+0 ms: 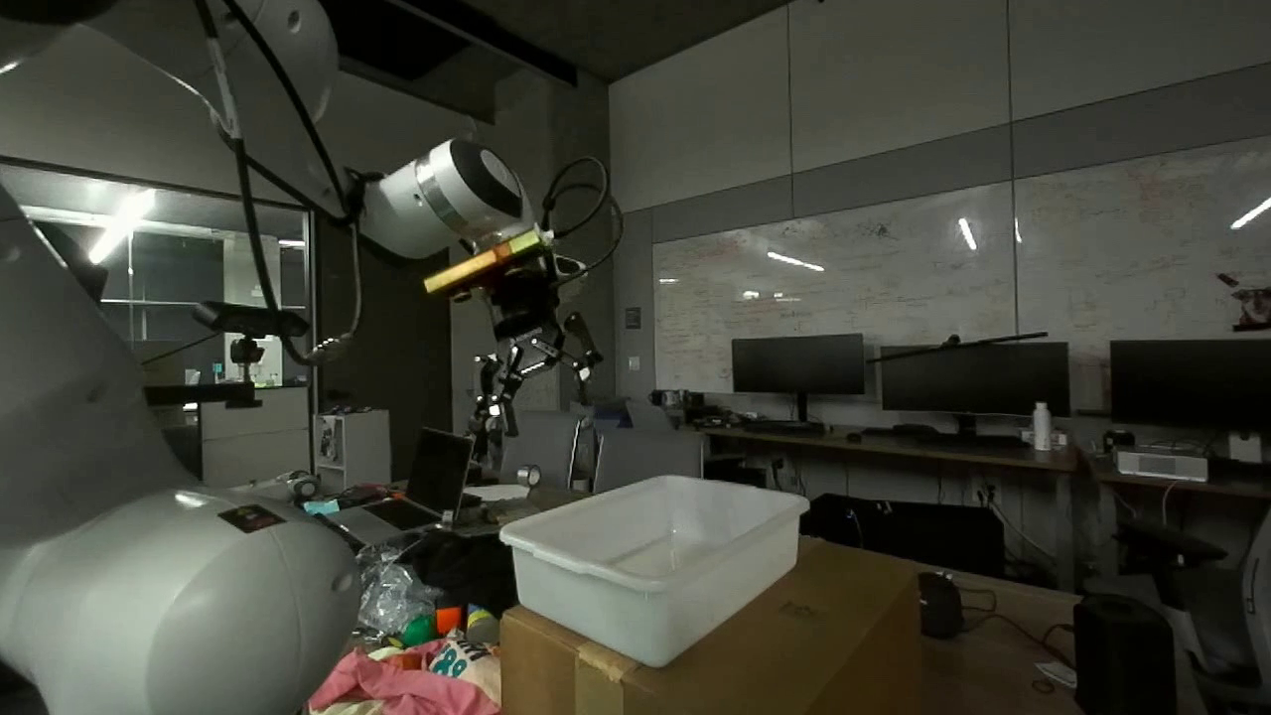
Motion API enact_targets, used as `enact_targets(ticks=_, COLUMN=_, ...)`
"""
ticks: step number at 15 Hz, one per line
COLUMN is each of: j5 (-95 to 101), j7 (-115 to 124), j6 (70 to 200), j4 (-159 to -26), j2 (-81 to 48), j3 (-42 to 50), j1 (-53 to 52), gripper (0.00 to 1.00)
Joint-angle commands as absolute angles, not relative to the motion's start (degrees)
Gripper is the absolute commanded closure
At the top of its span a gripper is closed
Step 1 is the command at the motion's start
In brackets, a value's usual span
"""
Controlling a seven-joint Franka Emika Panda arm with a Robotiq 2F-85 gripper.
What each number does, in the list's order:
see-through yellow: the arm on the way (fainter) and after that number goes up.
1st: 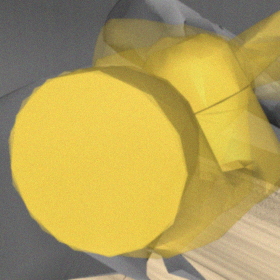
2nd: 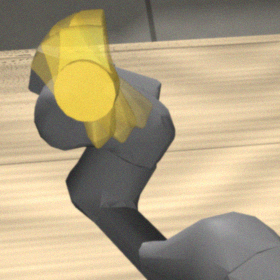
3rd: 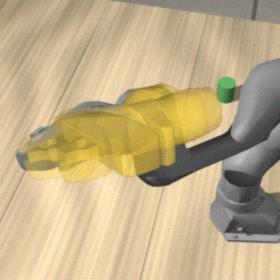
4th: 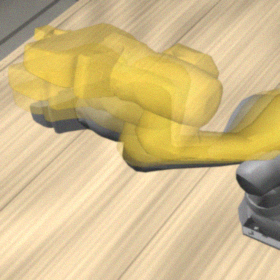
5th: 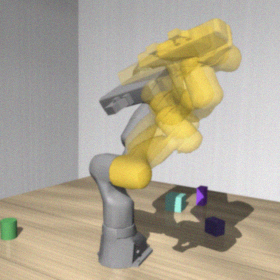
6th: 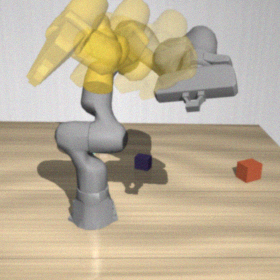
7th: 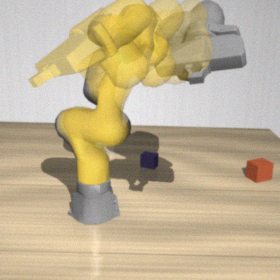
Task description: Remove the towels from the white bowl
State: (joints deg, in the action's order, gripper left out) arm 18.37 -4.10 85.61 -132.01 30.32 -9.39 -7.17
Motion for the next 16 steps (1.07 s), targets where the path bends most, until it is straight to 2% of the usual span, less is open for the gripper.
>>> enact_targets(ticks=1, j5=19.37, j7=-7.49, j6=79.29, j4=-134.07, j2=35.50, j3=-8.00, j1=-8.58, gripper=0.00)
enact_targets(ticks=13, j5=15.39, j7=-2.29, j6=93.38, j4=-144.74, j2=51.25, j3=-4.44, j1=-8.39, gripper=0.00)
enact_targets(ticks=16, j5=16.01, j7=-2.92, j6=92.54, j4=-143.97, j2=49.74, j3=-5.17, j1=-8.07, gripper=0.00)
